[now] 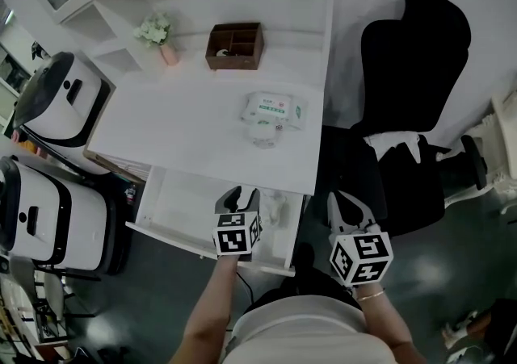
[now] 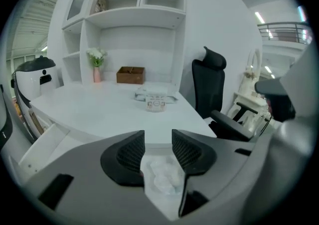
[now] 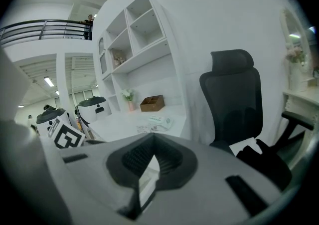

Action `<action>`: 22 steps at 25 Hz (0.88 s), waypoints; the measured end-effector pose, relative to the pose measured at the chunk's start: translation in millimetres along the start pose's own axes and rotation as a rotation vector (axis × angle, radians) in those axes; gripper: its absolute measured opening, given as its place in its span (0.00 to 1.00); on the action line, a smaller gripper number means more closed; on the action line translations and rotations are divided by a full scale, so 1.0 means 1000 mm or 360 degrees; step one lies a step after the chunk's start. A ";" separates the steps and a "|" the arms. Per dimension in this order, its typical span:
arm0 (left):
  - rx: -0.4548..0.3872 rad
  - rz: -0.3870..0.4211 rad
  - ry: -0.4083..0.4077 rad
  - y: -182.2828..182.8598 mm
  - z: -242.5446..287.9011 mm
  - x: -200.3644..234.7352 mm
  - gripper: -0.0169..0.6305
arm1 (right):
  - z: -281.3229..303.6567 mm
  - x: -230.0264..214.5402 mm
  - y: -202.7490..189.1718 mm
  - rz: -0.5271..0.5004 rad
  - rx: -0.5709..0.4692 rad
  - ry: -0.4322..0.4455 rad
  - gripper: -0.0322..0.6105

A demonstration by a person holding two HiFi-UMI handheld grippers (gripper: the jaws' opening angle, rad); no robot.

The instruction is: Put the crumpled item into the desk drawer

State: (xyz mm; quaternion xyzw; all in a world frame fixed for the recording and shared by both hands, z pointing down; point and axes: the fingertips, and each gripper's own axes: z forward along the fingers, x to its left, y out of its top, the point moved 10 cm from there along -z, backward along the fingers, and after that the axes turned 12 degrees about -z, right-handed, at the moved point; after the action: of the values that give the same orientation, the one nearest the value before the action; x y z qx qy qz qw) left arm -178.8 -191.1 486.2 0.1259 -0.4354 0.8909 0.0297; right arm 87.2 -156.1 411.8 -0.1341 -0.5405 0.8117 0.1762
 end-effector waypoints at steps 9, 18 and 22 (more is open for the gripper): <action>-0.0252 -0.0072 -0.0032 0.029 -0.041 0.000 0.21 | -0.004 0.001 0.004 -0.0006 -0.0024 -0.0033 0.05; -0.0415 -0.0101 -0.0060 0.037 -0.071 -0.003 0.09 | -0.006 0.001 0.006 -0.0015 -0.0037 -0.0046 0.05; -0.0465 -0.0111 -0.0046 0.038 -0.081 0.000 0.05 | -0.007 0.002 0.007 -0.0018 -0.0043 -0.0042 0.05</action>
State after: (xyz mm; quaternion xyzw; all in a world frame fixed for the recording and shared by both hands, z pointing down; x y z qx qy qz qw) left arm -201.0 -150.5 409.3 0.1480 -0.5562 0.8146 0.0723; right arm 87.2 -152.1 403.0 -0.1227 -0.5544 0.8050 0.1720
